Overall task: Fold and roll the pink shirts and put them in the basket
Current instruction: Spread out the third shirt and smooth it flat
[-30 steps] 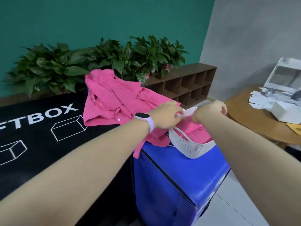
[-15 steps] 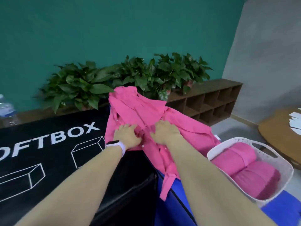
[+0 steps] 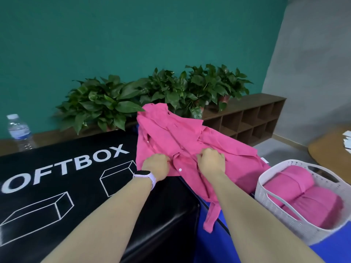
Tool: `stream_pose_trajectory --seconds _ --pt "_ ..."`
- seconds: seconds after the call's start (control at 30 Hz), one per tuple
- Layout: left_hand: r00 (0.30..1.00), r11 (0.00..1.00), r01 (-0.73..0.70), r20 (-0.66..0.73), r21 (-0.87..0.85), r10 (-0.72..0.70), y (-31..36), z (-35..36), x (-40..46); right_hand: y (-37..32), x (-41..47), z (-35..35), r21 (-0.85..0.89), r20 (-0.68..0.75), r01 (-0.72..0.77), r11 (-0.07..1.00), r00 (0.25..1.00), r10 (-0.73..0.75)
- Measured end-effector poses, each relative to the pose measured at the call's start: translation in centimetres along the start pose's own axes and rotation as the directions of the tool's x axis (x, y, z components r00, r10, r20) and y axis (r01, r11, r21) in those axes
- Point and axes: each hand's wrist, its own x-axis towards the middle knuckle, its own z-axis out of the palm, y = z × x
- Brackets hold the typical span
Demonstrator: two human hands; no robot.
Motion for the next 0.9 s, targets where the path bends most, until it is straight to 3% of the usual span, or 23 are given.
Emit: stream_pose_trajectory --seconds 0.1,0.17,0.23,0.3,0.37,0.43,0.47,0.5,0.53,0.63,0.73,0.8,0.9 --pt "0.972 0.991 -0.097 0.222 0.090 0.075 -0.8 0.2 -2.1 0.5 -0.9 0.0 -0.075 -0.029 0.045 0.996 0.998 -0.048" --pt "0.957 0.989 -0.122 0.273 0.084 0.095 -1.5 -0.2 -3.7 0.0 -1.6 -0.7 -0.085 -0.103 0.080 0.993 0.991 -0.088" --pt "0.967 0.995 -0.086 0.239 -0.039 0.093 -1.8 -1.5 -5.4 -1.5 -2.4 -1.9 -0.072 -0.181 0.144 0.987 0.971 -0.155" --pt "0.989 0.946 0.052 0.151 -0.321 -0.003 -1.5 -3.4 -6.7 -3.3 -4.2 -3.3 0.008 -0.305 0.238 0.971 0.925 -0.225" --pt "0.977 0.739 0.211 0.107 -0.640 -0.186 -0.7 -5.6 -7.7 -5.2 -6.6 -4.7 0.115 -0.424 0.366 0.923 0.859 -0.288" --pt "0.930 0.215 0.323 0.267 -0.922 -0.253 0.4 -7.8 -8.5 -6.8 -9.7 -5.8 0.195 -0.433 0.491 0.849 0.820 -0.375" --pt "0.918 -0.009 0.339 0.333 -0.941 -0.213 0.9 -8.8 -9.1 -7.4 -11.3 -6.1 0.187 -0.435 0.565 0.804 0.781 -0.448" --pt "0.920 -0.141 0.329 0.351 -0.934 -0.174 1.1 -9.6 -9.8 -7.9 -12.7 -6.4 0.149 -0.438 0.634 0.759 0.731 -0.524" --pt "0.924 -0.166 0.314 0.341 -0.935 -0.172 1.1 -10.3 -10.7 -8.2 -14.0 -6.7 0.113 -0.435 0.686 0.719 0.685 -0.585" --pt "0.919 0.014 0.273 0.257 -0.962 -0.298 0.3 -11.0 -13.6 -8.6 -16.7 -8.0 0.202 -0.380 0.734 0.648 0.669 -0.639" --pt "0.922 0.174 0.278 0.211 -0.945 -0.325 -2.1 -11.1 -16.2 -8.7 -18.2 -9.3 0.280 -0.367 0.730 0.624 0.681 -0.633" --pt "0.909 0.240 0.289 0.187 -0.927 -0.372 -3.9 -11.4 -18.1 -9.1 -18.5 -9.7 0.280 -0.369 0.713 0.643 0.698 -0.614" --pt "0.875 0.365 0.269 0.069 -0.891 -0.479 -6.8 -12.3 -21.9 -10.4 -18.7 -8.9 0.216 -0.200 0.661 0.719 0.750 -0.630"
